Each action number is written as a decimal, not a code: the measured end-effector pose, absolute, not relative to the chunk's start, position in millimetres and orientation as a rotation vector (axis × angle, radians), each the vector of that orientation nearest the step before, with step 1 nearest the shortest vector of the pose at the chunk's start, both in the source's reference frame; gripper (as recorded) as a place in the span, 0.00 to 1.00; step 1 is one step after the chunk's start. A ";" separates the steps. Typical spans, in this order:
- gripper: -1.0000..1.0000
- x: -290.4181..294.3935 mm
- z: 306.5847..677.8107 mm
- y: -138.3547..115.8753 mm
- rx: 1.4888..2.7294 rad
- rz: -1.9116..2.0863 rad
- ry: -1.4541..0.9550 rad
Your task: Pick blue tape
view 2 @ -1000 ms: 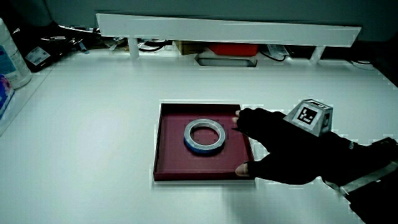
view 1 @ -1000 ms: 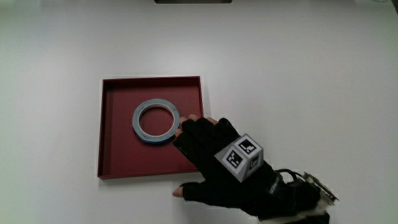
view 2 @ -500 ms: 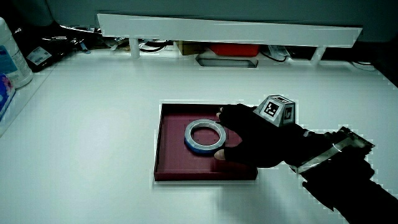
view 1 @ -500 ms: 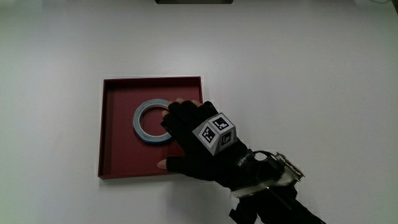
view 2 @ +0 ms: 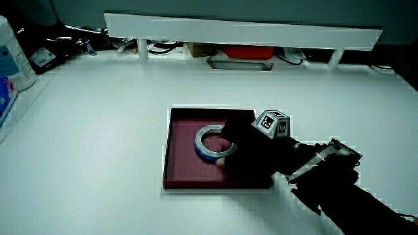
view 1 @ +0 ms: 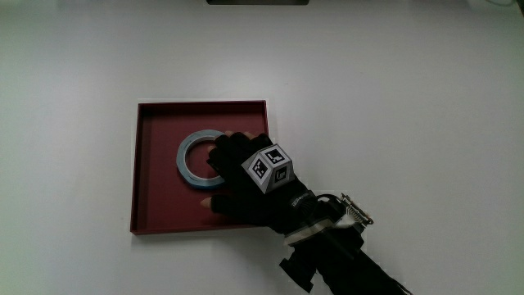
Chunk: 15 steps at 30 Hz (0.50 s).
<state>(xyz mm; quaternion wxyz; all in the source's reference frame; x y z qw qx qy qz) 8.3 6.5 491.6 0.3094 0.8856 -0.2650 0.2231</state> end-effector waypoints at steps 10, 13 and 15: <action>0.50 -1.5 510.9 9.2 2.396 0.570 -0.694; 0.53 -4.2 509.6 11.7 2.402 0.594 -0.716; 0.56 -6.6 511.0 12.8 2.408 0.576 -0.726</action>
